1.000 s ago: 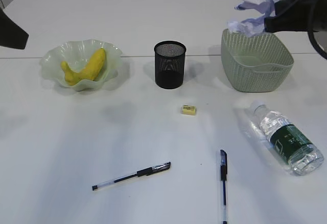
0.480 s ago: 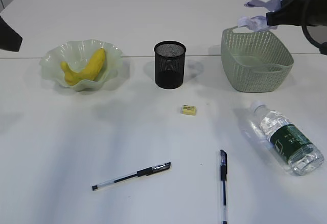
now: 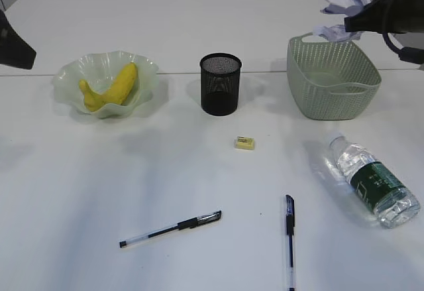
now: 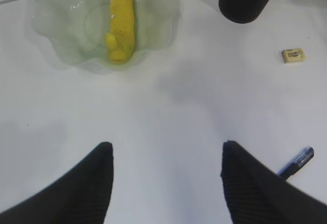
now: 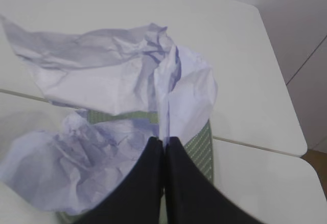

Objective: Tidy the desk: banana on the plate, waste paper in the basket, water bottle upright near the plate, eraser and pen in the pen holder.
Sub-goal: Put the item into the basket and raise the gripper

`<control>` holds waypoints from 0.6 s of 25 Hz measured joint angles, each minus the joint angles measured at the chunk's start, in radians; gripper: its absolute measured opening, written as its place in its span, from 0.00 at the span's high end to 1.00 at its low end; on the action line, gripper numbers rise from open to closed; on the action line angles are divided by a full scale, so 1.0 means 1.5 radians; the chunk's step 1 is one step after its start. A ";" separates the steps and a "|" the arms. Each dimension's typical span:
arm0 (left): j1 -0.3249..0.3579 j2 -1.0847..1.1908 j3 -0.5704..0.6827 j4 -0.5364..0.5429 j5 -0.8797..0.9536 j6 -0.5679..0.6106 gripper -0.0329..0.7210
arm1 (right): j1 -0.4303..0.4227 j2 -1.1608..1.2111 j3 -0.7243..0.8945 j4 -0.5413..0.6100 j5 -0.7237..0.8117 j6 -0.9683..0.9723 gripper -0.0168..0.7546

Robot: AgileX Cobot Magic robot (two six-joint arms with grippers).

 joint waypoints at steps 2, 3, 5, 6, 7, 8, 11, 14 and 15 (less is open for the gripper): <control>0.000 0.000 0.000 0.000 -0.005 0.000 0.32 | -0.013 0.019 -0.017 0.000 0.004 0.000 1.00; 0.000 0.000 0.000 0.000 -0.008 0.000 0.32 | -0.019 0.027 -0.026 0.000 0.004 0.000 1.00; 0.000 0.000 0.000 0.001 -0.011 0.000 0.32 | -0.023 0.049 -0.043 0.001 0.006 -0.005 1.00; 0.000 0.000 0.000 0.003 -0.013 0.000 0.32 | -0.025 0.058 -0.053 0.001 0.006 -0.008 1.00; 0.000 0.000 0.000 0.003 -0.012 0.000 0.32 | -0.026 0.070 -0.065 0.001 0.007 -0.009 1.00; 0.000 0.000 0.000 0.003 -0.013 0.000 0.32 | -0.026 0.083 -0.075 0.001 0.007 -0.010 1.00; 0.000 0.000 0.000 0.005 -0.013 0.000 0.32 | -0.026 0.121 -0.112 0.001 0.010 -0.012 1.00; 0.000 0.000 0.000 0.012 -0.013 0.000 0.32 | -0.026 0.149 -0.136 0.001 0.011 -0.014 1.00; 0.000 0.000 0.000 0.013 -0.013 0.000 0.32 | -0.026 0.155 -0.138 0.001 0.011 -0.014 1.00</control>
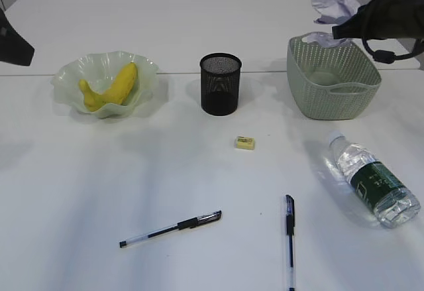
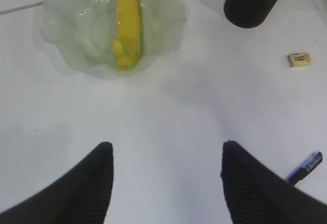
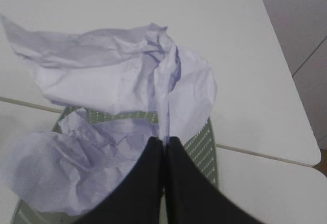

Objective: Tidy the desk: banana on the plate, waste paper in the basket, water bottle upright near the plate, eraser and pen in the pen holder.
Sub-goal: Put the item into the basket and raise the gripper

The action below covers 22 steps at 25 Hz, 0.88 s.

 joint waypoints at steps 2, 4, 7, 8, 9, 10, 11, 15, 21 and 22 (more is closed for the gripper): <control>0.000 0.000 0.000 0.001 0.000 -0.001 0.32 | 0.000 0.008 -0.004 0.000 0.000 0.000 1.00; 0.000 0.000 0.000 0.003 0.000 -0.001 0.32 | 0.000 0.013 -0.005 0.000 0.000 0.000 1.00; 0.000 0.000 0.000 0.004 0.000 -0.001 0.32 | 0.000 0.017 -0.005 0.001 -0.001 0.000 1.00; 0.000 0.000 0.000 0.005 0.000 -0.001 0.32 | -0.001 0.017 -0.006 0.003 -0.001 0.000 0.99; 0.000 0.000 0.000 0.005 0.000 -0.001 0.32 | -0.001 0.017 -0.006 0.004 -0.001 0.000 0.99; 0.000 0.000 0.000 0.005 0.001 -0.001 0.32 | -0.001 0.018 -0.006 0.007 -0.004 0.000 0.99; 0.000 0.000 0.000 0.006 0.002 -0.001 0.32 | -0.001 0.018 -0.006 0.010 -0.007 0.000 0.98; 0.000 0.000 0.000 0.007 0.004 -0.001 0.32 | -0.003 0.018 -0.006 0.020 -0.013 0.000 0.89; 0.000 0.000 0.000 0.007 0.004 -0.001 0.32 | -0.008 0.018 -0.006 0.046 -0.018 0.000 0.62; 0.000 0.000 0.000 0.007 0.004 -0.001 0.32 | -0.009 0.018 -0.006 0.050 -0.019 0.000 0.59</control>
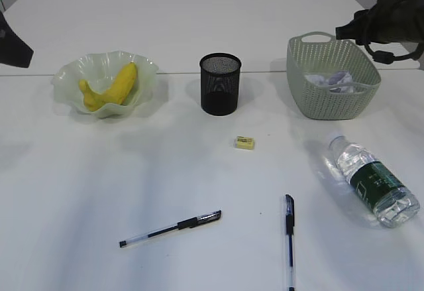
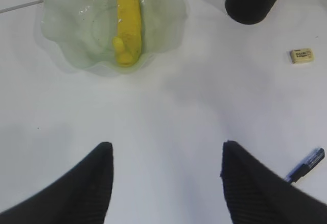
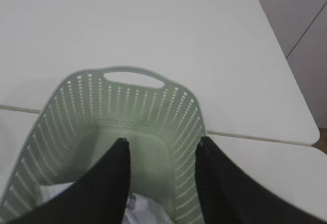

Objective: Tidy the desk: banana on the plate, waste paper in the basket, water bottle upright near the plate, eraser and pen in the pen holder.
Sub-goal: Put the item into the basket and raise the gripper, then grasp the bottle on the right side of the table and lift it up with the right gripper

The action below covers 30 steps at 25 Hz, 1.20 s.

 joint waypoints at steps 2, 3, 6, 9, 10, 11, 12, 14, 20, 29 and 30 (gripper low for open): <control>0.000 0.000 0.000 0.000 0.000 0.000 0.32 | -0.001 0.000 0.000 0.006 0.000 0.000 0.55; 0.000 0.000 0.000 0.000 0.002 0.000 0.33 | -0.001 0.000 0.000 0.006 0.000 -0.003 0.54; 0.000 0.000 0.000 0.000 0.003 0.000 0.33 | -0.001 0.000 0.000 0.004 0.005 -0.012 0.53; 0.000 0.000 0.000 0.000 0.009 0.000 0.33 | -0.001 0.000 0.000 0.003 0.023 -0.013 0.53; 0.000 0.000 0.000 0.000 0.013 0.000 0.32 | -0.001 0.000 0.000 0.003 0.027 -0.014 0.53; 0.000 0.000 0.000 0.000 0.018 0.000 0.33 | -0.001 0.000 0.000 -0.002 0.032 -0.014 0.53; 0.000 0.000 0.000 0.000 0.021 0.000 0.33 | -0.001 -0.001 0.000 -0.010 0.037 -0.016 0.53; 0.000 0.000 0.000 0.000 0.030 0.000 0.33 | 0.000 -0.011 0.000 -0.032 0.046 -0.018 0.53; 0.000 0.000 0.000 0.000 0.033 0.000 0.33 | 0.007 -0.100 0.047 -0.110 0.047 -0.023 0.53; 0.000 0.000 0.000 0.000 0.058 0.000 0.33 | 0.015 -0.229 0.228 -0.162 -0.006 -0.026 0.53; 0.000 0.000 0.000 0.000 0.059 0.000 0.33 | 0.021 -0.250 0.248 -0.170 -0.017 -0.026 0.53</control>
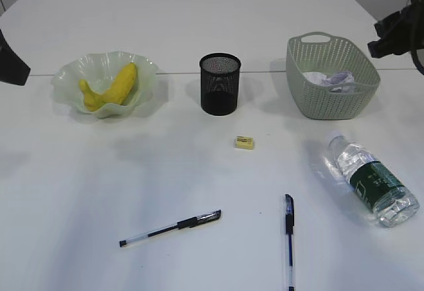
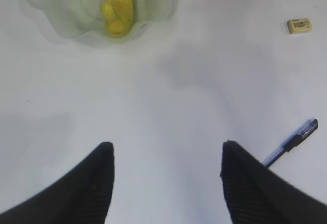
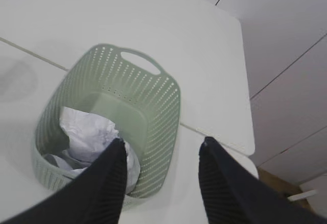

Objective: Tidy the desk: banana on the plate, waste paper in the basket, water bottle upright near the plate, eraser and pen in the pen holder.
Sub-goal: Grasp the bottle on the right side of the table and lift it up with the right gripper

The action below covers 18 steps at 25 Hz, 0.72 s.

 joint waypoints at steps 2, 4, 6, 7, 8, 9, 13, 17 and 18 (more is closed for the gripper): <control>0.000 0.000 0.000 0.000 0.004 0.000 0.33 | 0.023 -0.038 0.037 -0.014 -0.030 0.000 0.53; 0.000 0.000 0.000 0.000 0.006 0.000 0.33 | 0.049 -0.078 0.074 -0.020 -0.057 0.002 0.53; 0.000 -0.007 0.000 0.000 0.009 0.000 0.33 | 0.072 -0.110 0.103 -0.023 -0.069 0.018 0.53; 0.000 -0.009 0.000 0.000 0.010 0.000 0.33 | 0.080 -0.128 0.117 -0.025 -0.071 0.027 0.53; 0.000 -0.013 0.000 0.000 0.013 0.000 0.33 | 0.089 -0.143 0.132 -0.025 -0.071 0.035 0.53; 0.000 -0.016 0.000 0.000 0.015 0.000 0.33 | 0.097 -0.162 0.143 -0.025 -0.071 0.042 0.53; 0.000 -0.028 0.000 0.001 0.025 0.000 0.33 | 0.127 -0.232 0.202 -0.036 -0.071 0.053 0.53; 0.000 -0.034 0.000 0.003 0.026 0.000 0.34 | 0.148 -0.281 0.265 -0.055 -0.068 0.058 0.53; 0.000 -0.034 0.000 0.003 0.026 0.000 0.34 | 0.151 -0.288 0.275 -0.055 -0.057 0.066 0.53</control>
